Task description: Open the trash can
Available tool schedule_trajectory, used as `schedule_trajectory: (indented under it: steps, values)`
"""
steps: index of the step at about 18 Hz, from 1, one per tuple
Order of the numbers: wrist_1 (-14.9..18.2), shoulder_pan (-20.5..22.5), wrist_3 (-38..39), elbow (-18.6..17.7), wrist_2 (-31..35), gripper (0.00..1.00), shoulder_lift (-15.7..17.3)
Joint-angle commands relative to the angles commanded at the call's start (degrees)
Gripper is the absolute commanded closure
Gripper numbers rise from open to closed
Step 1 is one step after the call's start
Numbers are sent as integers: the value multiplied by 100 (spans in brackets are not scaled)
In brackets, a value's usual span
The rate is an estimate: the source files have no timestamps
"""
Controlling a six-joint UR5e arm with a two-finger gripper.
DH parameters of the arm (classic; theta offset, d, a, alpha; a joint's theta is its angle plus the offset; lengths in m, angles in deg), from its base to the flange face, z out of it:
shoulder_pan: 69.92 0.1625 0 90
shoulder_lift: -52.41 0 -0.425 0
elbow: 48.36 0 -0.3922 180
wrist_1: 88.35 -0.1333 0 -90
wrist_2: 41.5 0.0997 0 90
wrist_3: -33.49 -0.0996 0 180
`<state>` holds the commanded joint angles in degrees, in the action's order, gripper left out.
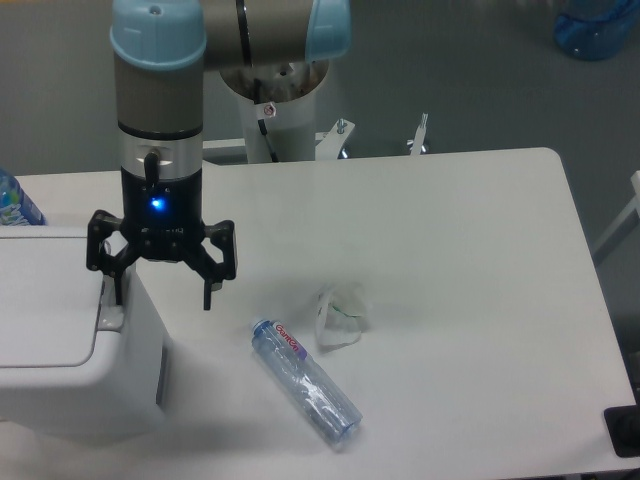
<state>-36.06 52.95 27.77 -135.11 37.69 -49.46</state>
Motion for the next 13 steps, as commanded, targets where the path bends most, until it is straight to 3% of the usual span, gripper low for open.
schedule_trajectory:
  steps: [9, 13]
  values:
    - [0, 0, 0, 18, 0, 0, -9]
    - [-9, 9, -88, 184, 53, 0, 44]
